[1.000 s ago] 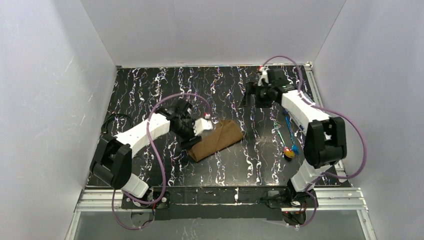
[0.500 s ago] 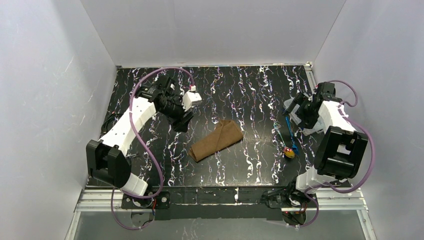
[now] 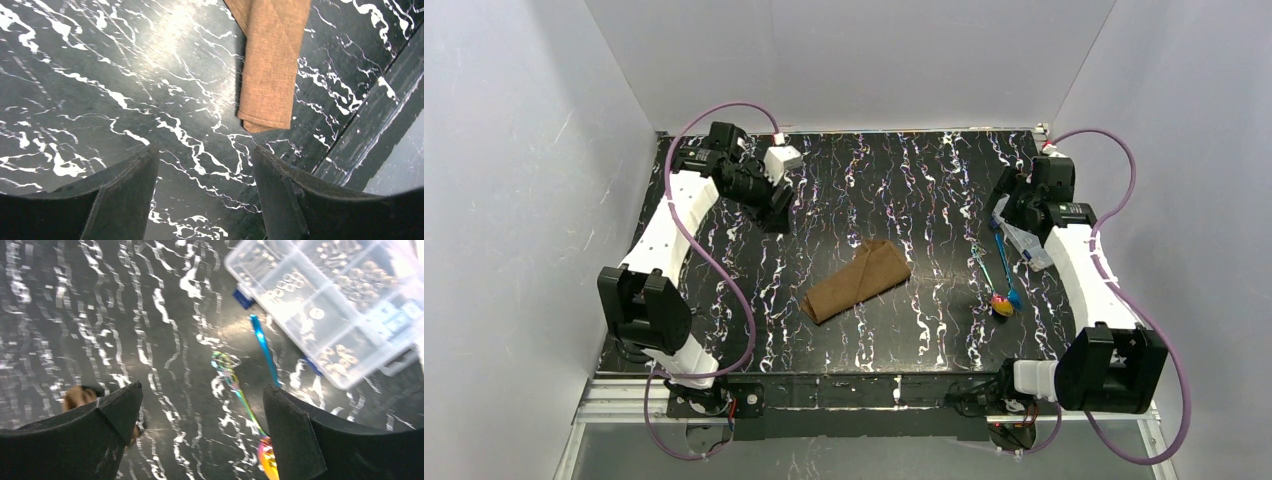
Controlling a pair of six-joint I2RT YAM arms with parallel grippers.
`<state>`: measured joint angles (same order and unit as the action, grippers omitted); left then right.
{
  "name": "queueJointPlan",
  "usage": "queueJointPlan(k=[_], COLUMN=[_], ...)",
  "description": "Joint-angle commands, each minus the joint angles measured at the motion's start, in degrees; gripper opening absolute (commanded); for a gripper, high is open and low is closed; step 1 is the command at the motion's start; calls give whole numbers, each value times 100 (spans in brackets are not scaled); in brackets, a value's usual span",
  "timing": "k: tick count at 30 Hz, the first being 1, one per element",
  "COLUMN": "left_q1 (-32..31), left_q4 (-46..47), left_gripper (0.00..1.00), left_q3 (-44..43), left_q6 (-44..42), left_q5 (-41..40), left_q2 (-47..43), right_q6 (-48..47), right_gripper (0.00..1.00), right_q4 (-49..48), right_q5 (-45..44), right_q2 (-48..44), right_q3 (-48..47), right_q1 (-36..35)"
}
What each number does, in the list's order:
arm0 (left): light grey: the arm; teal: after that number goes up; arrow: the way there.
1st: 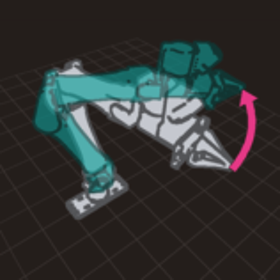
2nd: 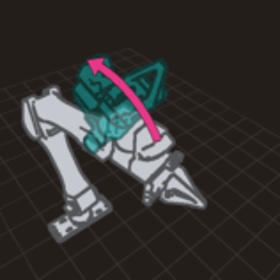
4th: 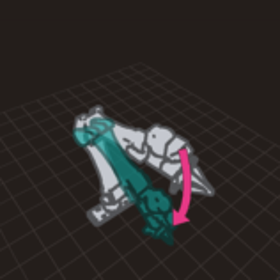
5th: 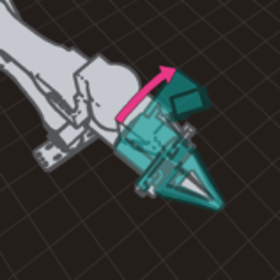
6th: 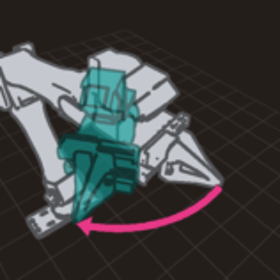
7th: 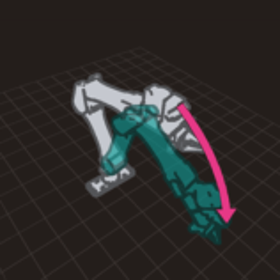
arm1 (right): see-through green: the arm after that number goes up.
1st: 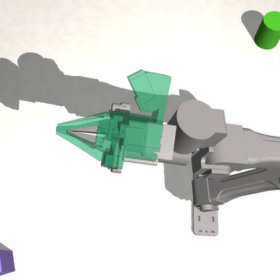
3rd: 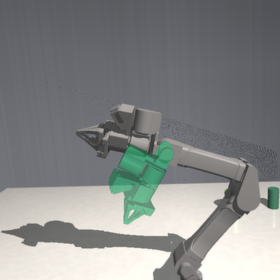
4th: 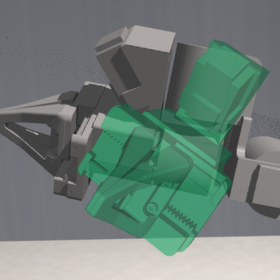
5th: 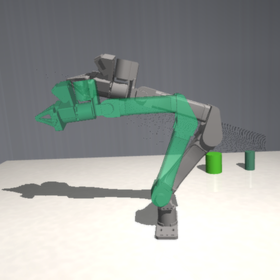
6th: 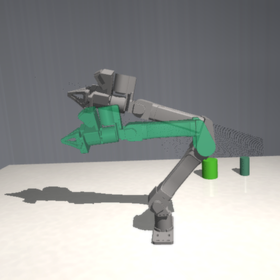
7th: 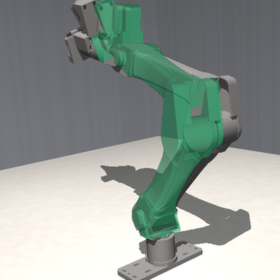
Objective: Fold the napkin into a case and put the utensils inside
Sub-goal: Pick up the spoon from the corner of the board.
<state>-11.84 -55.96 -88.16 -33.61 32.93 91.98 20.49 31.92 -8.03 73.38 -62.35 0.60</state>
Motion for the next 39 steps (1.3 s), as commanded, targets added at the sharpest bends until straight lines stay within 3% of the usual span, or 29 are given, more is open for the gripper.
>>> queueJointPlan(k=[1,3,7,23,34,39], left_q1=[240,340,494,674,674,674], left_q4=[-187,-202,-135,-615,-836,-872], left_gripper=[67,67,67,67,67,67], left_q3=[-510,-552,-473,-745,-805,-812], left_q6=[252,291,298,366,363,385], left_q5=[283,344,363,82,-104,-170], left_q2=[112,135,76,206,133,164], right_q6=[724,627,578,778,493,575], right_gripper=[99,99,99,97,97,90], right_q4=[-937,-861,-260,-1215,-1820,-1950], right_q5=[1398,1664,445,-917,-967,-800], right_q2=[38,260,541,1404,2156,2418], right_q3=[362,341,187,1014,935,1001], right_q1=[148,168,54,-53,-35,-34])
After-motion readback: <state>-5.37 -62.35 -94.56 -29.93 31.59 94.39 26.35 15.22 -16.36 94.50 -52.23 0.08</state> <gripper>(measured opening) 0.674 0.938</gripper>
